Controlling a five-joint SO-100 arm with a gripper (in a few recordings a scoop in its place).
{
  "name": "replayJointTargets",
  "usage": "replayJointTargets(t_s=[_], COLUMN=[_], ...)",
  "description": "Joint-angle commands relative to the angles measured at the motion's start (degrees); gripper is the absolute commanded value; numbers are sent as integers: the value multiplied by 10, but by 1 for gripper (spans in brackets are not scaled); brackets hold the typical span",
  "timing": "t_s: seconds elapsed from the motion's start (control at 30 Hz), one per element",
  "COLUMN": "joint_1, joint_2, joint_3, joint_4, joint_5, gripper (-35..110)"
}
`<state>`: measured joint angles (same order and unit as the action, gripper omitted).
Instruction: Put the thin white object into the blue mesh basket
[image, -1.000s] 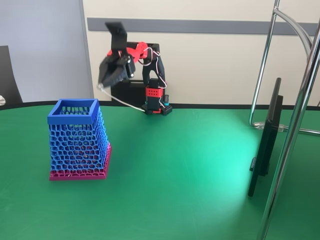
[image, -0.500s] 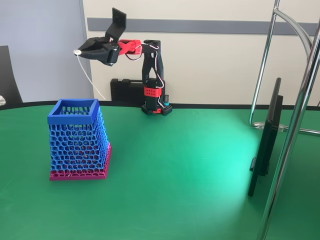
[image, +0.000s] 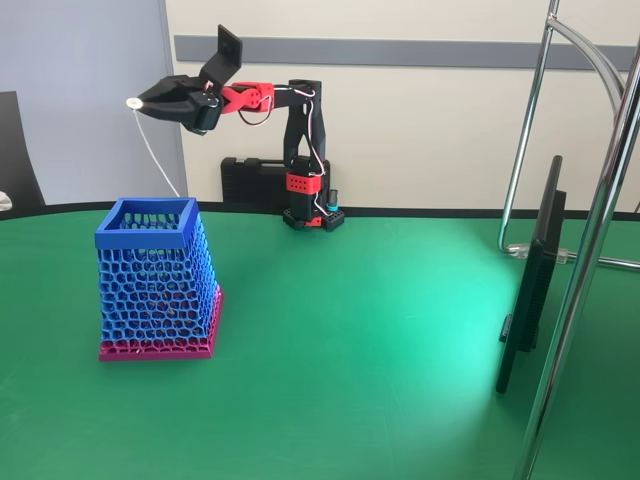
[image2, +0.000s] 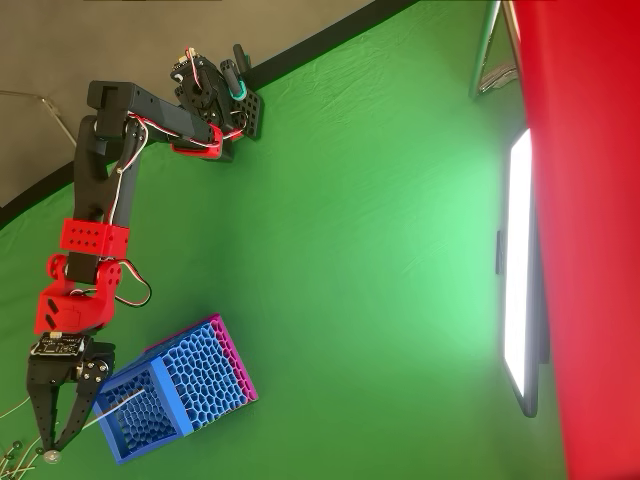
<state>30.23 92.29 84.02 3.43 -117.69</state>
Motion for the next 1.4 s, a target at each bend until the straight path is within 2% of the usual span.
replayJointTargets(t_s=[0.0, 0.2, 0.53, 0.73, 1.37], joint_1=[12, 24, -8, -25, -133], joint_2=[-4, -26, -8, 12, 168], joint_3=[-36, -22, 115, 164, 357], joint_4=[-12, -20, -109, -120, -164], joint_5=[-11, -15, -10, 1, 18], gripper=[1, 1, 1, 7, 13])
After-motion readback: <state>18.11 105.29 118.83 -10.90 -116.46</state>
